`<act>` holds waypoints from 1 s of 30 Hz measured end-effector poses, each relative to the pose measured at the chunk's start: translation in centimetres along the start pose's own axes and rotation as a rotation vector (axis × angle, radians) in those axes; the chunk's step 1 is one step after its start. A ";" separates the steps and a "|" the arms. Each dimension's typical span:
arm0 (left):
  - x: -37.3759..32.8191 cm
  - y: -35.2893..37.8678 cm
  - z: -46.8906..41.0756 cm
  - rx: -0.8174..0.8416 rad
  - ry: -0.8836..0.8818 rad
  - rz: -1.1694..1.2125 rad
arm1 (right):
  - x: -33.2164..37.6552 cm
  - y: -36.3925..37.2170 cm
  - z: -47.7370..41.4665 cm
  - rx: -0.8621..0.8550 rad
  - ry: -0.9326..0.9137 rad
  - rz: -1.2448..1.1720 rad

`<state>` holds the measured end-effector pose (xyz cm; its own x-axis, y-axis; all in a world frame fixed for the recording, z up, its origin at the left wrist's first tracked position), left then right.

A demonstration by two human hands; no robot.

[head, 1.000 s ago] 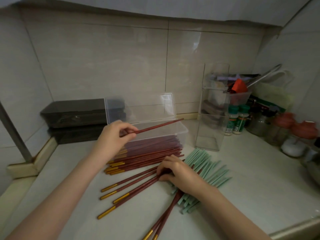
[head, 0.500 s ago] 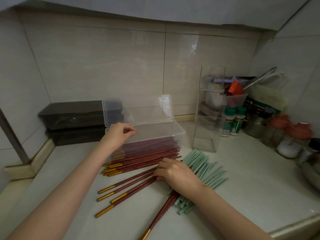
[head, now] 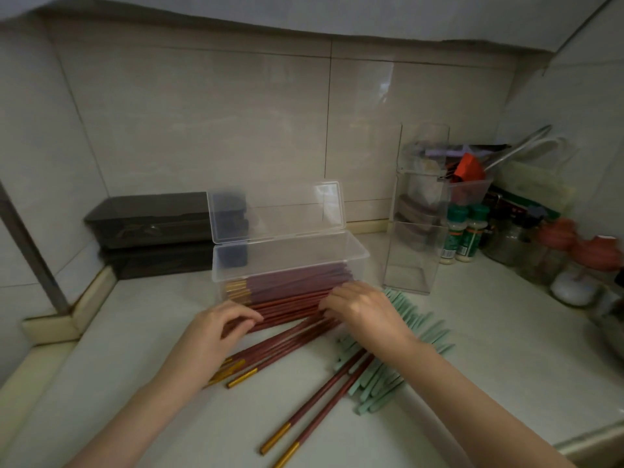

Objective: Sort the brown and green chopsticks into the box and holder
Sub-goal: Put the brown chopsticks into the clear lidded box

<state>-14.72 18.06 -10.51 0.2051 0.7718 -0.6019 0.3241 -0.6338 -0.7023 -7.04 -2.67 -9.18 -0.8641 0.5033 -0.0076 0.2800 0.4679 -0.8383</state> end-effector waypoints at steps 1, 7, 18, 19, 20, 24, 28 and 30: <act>0.4 0.3 0.1 0.029 -0.020 0.005 | -0.5 -0.8 -0.3 -0.024 0.021 -0.007; 1.6 1.7 0.5 0.154 -0.077 0.013 | -3.7 -5.4 -1.3 -0.099 0.144 -0.038; 1.5 2.2 0.4 0.198 -0.172 0.051 | -6.1 -4.4 -7.0 -0.022 0.353 -0.144; 1.6 2.2 0.4 0.204 -0.174 0.055 | -6.0 -3.9 -7.3 0.014 0.344 -0.167; 1.7 2.2 0.4 0.205 -0.172 0.059 | -5.8 -3.3 -7.4 0.059 0.336 -0.195; 1.6 2.2 0.5 0.185 -0.146 0.066 | -5.5 -1.2 -7.0 0.143 0.346 -0.303; 1.4 2.2 0.7 0.136 -0.097 0.014 | -5.4 -1.3 -5.9 0.010 0.346 -0.329; 1.7 2.1 0.6 0.104 -0.091 -0.003 | -4.8 -1.7 -5.0 -0.085 0.304 -0.308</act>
<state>-14.21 17.96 -13.23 0.1183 0.7687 -0.6286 0.2264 -0.6372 -0.7367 -1.31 -2.24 -5.01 -0.7539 0.5155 0.4072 0.0724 0.6813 -0.7284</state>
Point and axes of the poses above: each hand's wrist, its own z-axis away from the middle knuckle, its own y-axis out of the palm, x = y × z, the point moved 4 cm from there along -z, towards the middle knuckle, and after that the axes turned 1 degree about -z, right-handed, at the moved point
